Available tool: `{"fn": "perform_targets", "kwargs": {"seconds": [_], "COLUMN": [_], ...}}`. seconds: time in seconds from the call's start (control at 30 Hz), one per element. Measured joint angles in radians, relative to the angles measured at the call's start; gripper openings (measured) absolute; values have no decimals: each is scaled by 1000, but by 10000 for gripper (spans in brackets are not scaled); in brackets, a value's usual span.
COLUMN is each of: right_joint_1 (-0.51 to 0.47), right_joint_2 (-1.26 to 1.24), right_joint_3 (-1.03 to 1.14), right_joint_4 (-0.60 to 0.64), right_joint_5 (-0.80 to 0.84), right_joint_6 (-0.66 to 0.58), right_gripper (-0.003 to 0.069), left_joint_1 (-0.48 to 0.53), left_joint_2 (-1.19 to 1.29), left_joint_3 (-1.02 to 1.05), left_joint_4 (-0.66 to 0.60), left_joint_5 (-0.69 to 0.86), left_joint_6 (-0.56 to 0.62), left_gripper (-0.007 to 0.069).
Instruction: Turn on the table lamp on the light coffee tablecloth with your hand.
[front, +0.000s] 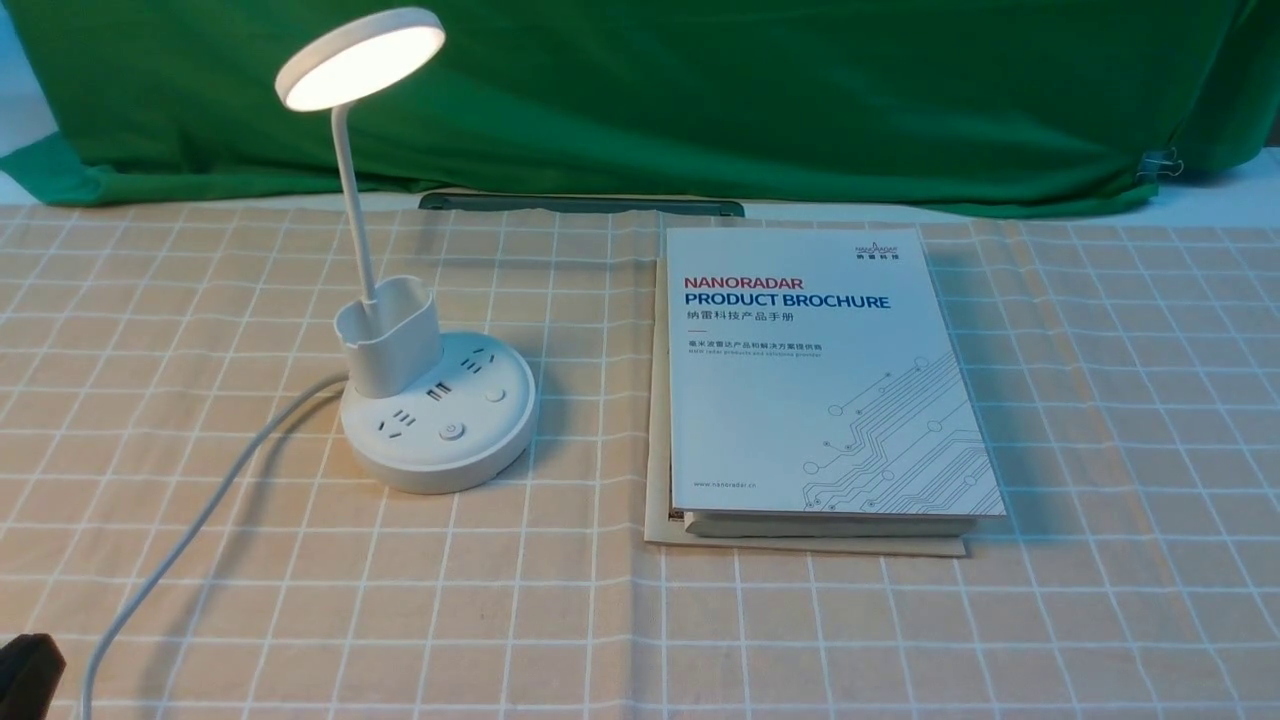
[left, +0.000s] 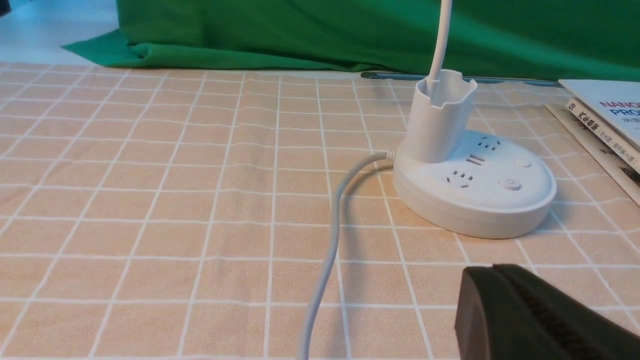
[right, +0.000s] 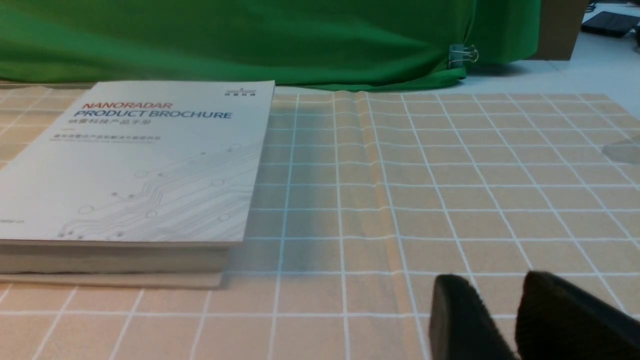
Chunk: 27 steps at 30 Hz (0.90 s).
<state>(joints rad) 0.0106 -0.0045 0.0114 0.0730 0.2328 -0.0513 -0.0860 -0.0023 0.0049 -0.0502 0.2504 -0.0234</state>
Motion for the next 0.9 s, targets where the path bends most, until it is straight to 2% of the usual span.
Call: {"fn": "perform_targets", "kwargs": {"seconds": [0.9], "right_joint_1": [0], "right_joint_2": [0], "right_joint_3": [0], "right_joint_4": [0], "right_joint_5": [0], "right_joint_6": [1], "right_gripper": [239], "left_joint_1": [0], "left_joint_2": [0], "left_joint_3": [0], "left_joint_4": [-3], "left_joint_5": [-1], "left_joint_6": [0], "left_gripper": [21]}}
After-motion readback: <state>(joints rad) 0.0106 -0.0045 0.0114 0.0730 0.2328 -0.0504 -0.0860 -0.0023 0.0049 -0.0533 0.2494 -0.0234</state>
